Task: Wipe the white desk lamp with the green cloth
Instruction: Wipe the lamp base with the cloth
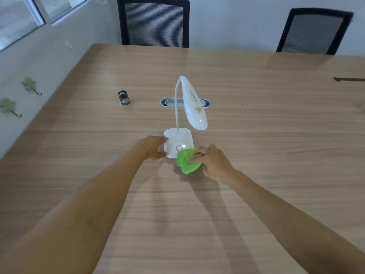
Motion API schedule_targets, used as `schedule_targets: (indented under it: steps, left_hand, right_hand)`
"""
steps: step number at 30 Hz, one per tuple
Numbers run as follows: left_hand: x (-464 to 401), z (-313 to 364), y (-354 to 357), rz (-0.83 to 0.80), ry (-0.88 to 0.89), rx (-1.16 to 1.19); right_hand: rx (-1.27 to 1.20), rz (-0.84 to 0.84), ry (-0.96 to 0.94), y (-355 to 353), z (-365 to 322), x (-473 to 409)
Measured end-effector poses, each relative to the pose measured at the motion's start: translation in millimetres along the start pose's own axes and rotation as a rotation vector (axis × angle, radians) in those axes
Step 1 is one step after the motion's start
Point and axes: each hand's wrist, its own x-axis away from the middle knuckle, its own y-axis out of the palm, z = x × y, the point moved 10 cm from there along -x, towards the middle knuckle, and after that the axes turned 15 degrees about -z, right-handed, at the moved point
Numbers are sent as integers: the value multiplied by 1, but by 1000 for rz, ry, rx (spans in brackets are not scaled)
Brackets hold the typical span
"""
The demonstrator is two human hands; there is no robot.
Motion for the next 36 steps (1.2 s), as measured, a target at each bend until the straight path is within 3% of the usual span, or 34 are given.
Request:
schedule_targets:
  steps: [5,8,11,14,17,20,23,29,33,36]
  left_hand:
    - [0,0,-1,7,1,18]
    - [-1,-1,0,-3,-1,-11]
    - [-3,-2,0,-7,-3,-30]
    - [-3,-2,0,-3,-13,-20]
    - [-3,-1,-1,-9,-21,-7]
    - [-3,-1,-2,-14,-18,-12]
    - [-3,0,-1,-19,-18,-15]
    - [2,-2,1,-34,-55,-20]
    - [11,3,-17,-8,-59,-18]
    - [20,12,-39,16,-50,-24]
  right_hand:
    - [-233,301,316,-41,48,-6]
    - [-352,169,324,-24,36,-45]
    - [-234,16,281,0,23,-57]
    - [-137,41,334,-5,41,-38]
    - [-217,139,434,-23,57,-29]
    - [-365,184,349,-24,37,-41]
    - [-274,65,230,-1,14,-41]
    - [-278,117,398,-11,47,-17]
    - [-316,221,256,-37,16,-20]
    - [-247,103,217,-39,7,-17]
